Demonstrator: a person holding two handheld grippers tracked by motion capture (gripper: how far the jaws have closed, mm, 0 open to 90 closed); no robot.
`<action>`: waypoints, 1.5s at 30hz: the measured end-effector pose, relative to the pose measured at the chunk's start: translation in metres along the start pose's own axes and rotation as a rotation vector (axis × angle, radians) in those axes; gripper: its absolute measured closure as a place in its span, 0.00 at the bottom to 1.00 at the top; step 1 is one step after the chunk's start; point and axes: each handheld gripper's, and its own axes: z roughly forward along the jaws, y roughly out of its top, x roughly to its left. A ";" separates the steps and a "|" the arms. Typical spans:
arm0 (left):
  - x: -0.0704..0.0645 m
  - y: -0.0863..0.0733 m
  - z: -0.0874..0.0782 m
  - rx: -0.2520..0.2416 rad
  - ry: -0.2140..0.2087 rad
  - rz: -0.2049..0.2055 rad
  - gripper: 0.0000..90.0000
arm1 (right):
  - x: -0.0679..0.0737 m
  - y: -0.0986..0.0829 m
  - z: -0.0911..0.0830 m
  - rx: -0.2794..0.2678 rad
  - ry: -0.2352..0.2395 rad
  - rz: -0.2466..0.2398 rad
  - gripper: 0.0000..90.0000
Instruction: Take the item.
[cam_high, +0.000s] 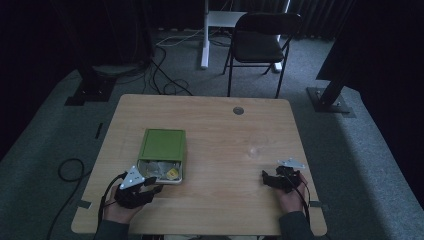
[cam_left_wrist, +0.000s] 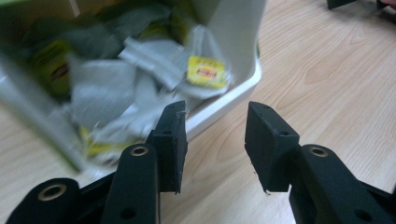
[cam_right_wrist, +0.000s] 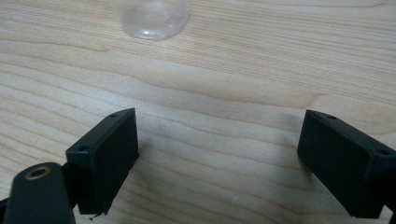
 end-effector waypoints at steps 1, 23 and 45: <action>-0.001 0.002 0.002 -0.001 -0.003 0.006 0.65 | 0.000 0.000 0.000 0.000 0.001 0.000 0.13; -0.002 0.009 0.031 0.047 -0.055 0.002 0.61 | 0.000 -0.001 -0.001 0.000 0.006 -0.007 0.13; -0.020 -0.002 0.015 0.058 -0.084 -0.008 0.64 | 0.000 -0.001 -0.001 0.000 0.006 -0.006 0.14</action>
